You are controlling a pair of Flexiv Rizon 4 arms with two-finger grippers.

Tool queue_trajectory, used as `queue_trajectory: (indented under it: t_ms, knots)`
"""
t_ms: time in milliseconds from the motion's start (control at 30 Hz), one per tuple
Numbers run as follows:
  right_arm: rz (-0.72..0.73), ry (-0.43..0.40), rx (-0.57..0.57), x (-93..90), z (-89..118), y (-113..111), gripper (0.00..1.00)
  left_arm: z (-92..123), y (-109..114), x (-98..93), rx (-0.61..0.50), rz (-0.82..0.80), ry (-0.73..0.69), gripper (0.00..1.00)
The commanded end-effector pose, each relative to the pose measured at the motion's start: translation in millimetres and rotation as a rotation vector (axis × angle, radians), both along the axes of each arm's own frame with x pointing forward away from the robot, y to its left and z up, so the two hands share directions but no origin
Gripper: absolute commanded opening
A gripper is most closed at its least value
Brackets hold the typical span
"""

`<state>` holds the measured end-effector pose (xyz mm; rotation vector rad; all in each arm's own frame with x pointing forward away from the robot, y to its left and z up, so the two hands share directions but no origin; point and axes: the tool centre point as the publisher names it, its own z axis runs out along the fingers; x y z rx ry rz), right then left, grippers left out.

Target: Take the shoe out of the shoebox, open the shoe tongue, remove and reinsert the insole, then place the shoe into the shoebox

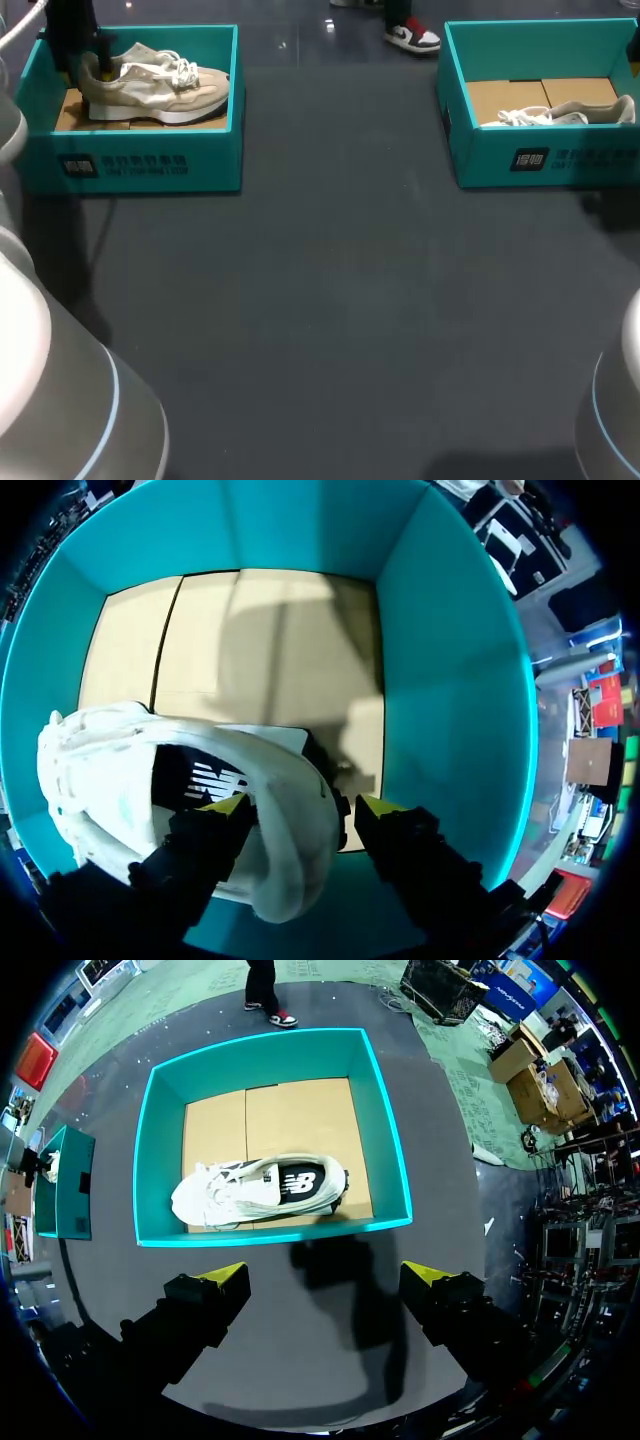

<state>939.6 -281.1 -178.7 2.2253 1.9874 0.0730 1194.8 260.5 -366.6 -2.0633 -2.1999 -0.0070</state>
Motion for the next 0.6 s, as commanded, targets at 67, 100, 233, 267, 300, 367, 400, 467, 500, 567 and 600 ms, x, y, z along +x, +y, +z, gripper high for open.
queue_trajectory:
  t_ms: [67,100,233,267,300,367,400,467,500,567,600]
  knots:
    - [-0.001,0.0,0.0,-0.3,0.1,0.2,1.0,-6.6,2.4,6.4,-0.001,0.001,0.044,0.72]
    - [-0.001,0.0,0.0,-0.3,0.1,0.2,1.0,-7.5,2.5,5.9,0.0,0.0,0.046,0.74]
    - [-0.001,0.0,0.0,-0.3,0.1,0.2,1.0,-9.3,3.3,4.2,-0.003,0.001,0.049,0.7]
    - [-0.001,0.0,0.0,-0.3,0.1,0.2,1.0,-9.8,3.6,3.9,-0.003,0.001,0.048,0.67]
    - [-0.001,0.0,0.0,-0.3,0.1,0.2,1.0,-10.5,3.7,3.7,-0.002,0.001,0.048,0.65]
    - [-0.001,0.0,0.0,-0.3,0.1,0.2,1.0,-11.8,4.0,3.4,0.001,0.0,0.048,0.62]
    - [-0.001,0.0,0.0,-0.3,0.1,0.2,1.0,-12.4,4.3,3.3,0.003,0.001,0.049,0.52]
    - [-0.001,0.0,0.0,-0.3,0.1,0.2,1.0,-12.8,4.7,3.1,0.004,0.005,0.049,0.33]
    - [-0.001,0.0,0.0,-0.3,0.1,0.2,1.0,-12.6,5.2,2.7,0.004,0.007,0.049,0.07]
    - [-0.001,0.0,0.0,-0.3,0.1,0.2,1.0,-9.4,6.4,1.0,-0.001,0.008,0.045,0.0]
    - [-0.001,0.0,0.0,-0.3,0.1,0.2,1.0,-8.1,6.9,0.5,-0.003,0.009,0.043,0.0]
